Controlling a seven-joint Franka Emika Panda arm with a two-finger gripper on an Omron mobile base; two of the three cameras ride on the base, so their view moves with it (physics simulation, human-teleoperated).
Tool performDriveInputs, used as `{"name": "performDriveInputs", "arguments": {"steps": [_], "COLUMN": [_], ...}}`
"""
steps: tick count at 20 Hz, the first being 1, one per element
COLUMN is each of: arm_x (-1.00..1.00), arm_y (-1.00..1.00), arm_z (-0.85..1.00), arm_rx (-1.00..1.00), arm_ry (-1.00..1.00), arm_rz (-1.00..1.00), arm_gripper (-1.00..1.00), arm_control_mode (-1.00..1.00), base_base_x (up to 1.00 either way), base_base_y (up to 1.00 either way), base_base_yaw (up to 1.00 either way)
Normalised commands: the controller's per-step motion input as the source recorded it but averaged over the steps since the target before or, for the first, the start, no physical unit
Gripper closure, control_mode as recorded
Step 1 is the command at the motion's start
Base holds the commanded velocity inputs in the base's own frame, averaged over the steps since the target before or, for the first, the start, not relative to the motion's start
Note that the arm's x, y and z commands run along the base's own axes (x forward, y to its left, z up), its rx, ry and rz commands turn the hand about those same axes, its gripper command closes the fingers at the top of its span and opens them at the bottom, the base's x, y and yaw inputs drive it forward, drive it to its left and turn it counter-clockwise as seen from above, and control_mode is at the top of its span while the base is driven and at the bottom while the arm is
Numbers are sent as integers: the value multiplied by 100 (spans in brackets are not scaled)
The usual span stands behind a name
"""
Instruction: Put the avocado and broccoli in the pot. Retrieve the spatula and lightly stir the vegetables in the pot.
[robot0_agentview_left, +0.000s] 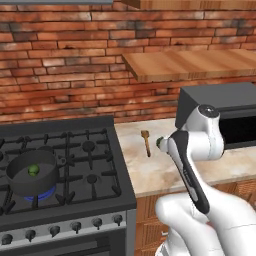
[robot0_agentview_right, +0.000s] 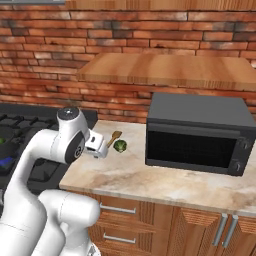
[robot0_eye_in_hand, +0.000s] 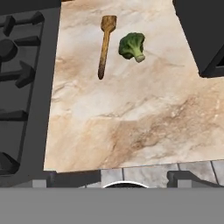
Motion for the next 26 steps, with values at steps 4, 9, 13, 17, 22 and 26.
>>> {"name": "performDriveInputs", "arguments": {"steps": [4, 9, 13, 17, 22, 26], "arm_x": [81, 62, 31, 45, 28, 3], "arm_y": [-9, -17, -23, -41, -34, -1], "arm_z": [-11, -18, -2, 0, -37, -54], "arm_rx": [-8, -9, -2, 0, 0, 0], "arm_ry": [0, 0, 0, 7, 5, 0], "arm_rz": [-9, -10, -5, 0, 7, 18], "arm_gripper": [-100, -100, -100, -100, -100, -100], "arm_control_mode": [-100, -100, -100, -100, -100, -100], "base_base_x": [0, 0, 0, 0, 0, 0], "base_base_y": [0, 0, 0, 0, 0, 0], "base_base_yaw": [0, 0, 0, 0, 0, 0]}}
